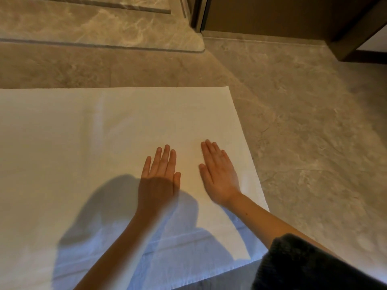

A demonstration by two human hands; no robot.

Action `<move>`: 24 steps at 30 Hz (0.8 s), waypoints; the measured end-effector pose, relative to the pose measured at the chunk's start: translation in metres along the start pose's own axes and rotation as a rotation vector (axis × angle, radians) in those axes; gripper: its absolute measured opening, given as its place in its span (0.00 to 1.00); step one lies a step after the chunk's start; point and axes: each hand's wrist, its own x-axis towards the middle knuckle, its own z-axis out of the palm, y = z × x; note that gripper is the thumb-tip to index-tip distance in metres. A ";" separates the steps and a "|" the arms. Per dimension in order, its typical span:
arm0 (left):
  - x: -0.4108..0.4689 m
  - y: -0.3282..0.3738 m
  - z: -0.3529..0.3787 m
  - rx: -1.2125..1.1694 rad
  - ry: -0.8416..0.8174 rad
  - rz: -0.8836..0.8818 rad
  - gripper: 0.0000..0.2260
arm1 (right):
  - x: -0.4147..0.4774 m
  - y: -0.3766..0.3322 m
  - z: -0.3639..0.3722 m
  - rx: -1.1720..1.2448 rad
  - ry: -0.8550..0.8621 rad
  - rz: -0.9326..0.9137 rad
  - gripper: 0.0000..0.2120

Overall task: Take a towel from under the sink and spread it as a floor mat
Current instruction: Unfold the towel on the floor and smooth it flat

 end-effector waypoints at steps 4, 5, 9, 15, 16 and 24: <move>0.000 0.001 0.001 -0.007 -0.005 -0.003 0.26 | -0.010 0.041 -0.012 -0.012 0.037 0.097 0.28; 0.000 0.001 0.000 -0.013 0.001 0.000 0.26 | -0.012 0.047 -0.013 -0.016 0.043 0.117 0.28; -0.001 0.002 -0.001 -0.020 0.025 0.014 0.25 | -0.015 0.057 -0.015 -0.034 0.057 0.159 0.28; -0.001 0.002 -0.003 -0.048 0.021 0.014 0.25 | -0.013 0.055 -0.017 -0.037 0.031 0.157 0.29; -0.001 0.003 -0.005 -0.066 0.026 0.020 0.25 | -0.012 0.052 -0.021 -0.030 0.040 0.149 0.28; -0.046 0.030 -0.013 -0.095 -0.014 0.077 0.26 | -0.049 -0.032 -0.023 0.130 0.027 -0.107 0.27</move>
